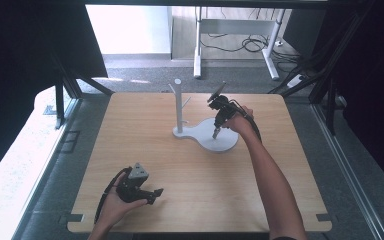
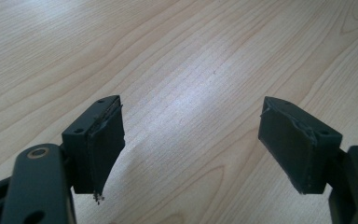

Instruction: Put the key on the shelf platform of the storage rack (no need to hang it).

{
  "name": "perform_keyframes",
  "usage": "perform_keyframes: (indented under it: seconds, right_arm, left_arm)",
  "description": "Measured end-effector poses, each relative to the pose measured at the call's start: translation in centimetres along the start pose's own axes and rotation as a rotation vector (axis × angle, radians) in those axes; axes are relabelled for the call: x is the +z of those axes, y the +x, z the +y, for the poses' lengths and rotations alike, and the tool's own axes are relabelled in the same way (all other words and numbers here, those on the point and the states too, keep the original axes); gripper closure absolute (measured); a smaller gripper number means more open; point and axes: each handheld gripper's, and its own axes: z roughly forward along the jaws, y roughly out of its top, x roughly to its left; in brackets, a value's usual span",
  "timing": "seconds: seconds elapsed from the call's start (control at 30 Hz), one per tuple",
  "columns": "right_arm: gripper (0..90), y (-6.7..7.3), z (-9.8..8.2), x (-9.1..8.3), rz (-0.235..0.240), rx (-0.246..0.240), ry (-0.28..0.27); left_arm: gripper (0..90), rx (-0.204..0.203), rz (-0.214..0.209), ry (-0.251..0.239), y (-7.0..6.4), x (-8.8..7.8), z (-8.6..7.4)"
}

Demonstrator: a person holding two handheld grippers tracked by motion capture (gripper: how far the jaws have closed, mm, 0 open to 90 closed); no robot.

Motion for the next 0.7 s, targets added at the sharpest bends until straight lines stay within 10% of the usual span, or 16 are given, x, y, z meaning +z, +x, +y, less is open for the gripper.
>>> perform_keyframes:
  seconds: [0.7]
  right_arm:
    - [89.4,-0.1,-0.2,2.9,-0.003,0.021,0.0]
  left_arm:
    - [22.6,0.007,-0.007,0.003,-0.2,0.3,0.0]
